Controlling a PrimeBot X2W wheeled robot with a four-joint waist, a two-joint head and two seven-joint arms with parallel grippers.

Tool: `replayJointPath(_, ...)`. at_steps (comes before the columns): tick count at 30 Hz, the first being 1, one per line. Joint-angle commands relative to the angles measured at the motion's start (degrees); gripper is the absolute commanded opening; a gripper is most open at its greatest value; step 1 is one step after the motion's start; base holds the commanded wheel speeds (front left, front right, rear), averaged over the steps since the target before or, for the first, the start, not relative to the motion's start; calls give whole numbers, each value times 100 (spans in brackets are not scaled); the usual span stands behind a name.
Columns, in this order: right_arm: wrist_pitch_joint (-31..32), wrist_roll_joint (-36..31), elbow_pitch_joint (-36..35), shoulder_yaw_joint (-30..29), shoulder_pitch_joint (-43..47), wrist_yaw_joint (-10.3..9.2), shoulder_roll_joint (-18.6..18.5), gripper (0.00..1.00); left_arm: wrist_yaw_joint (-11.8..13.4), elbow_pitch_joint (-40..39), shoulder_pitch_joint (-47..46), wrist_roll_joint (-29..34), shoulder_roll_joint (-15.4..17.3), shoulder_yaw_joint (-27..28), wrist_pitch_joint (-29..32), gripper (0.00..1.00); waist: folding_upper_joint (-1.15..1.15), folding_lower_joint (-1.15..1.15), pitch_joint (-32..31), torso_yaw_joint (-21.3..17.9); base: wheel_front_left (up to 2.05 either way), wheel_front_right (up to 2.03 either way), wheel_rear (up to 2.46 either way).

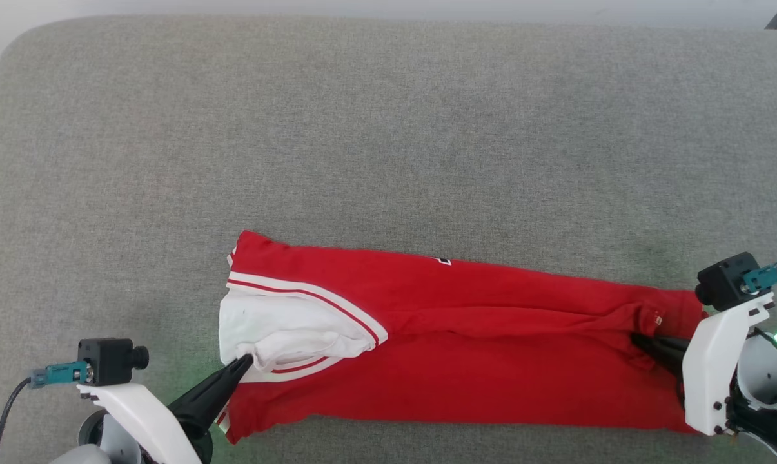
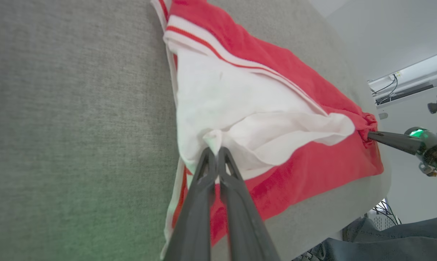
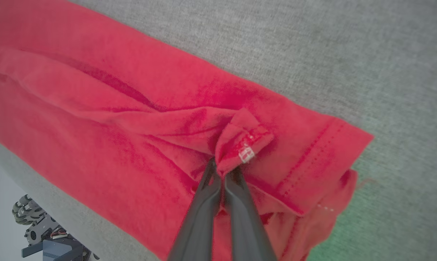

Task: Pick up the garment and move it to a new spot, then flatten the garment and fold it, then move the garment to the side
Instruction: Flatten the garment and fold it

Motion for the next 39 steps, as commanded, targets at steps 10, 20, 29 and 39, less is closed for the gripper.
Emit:
replayJointPath(10,-14,165,-179,-496,300,-3,60,100,-26,-58,103,189,-147,180,-368,31,0,0,-190,86,0,0,0)
replayJointPath(20,521,169,61,-1428,882,-4,261,100,-21,174,833,564,-843,1194,-453,100,0,0,-353,470,0,0,0)
replayJointPath(29,889,103,657,-2208,1059,-5,404,100,-20,709,1220,1649,-1696,2263,-456,100,0,0,-431,866,0,0,0)
replayJointPath(39,1195,-106,912,-2319,1002,-3,757,100,-14,661,1672,3887,-2653,3712,-456,100,0,0,-501,1062,0,0,0)
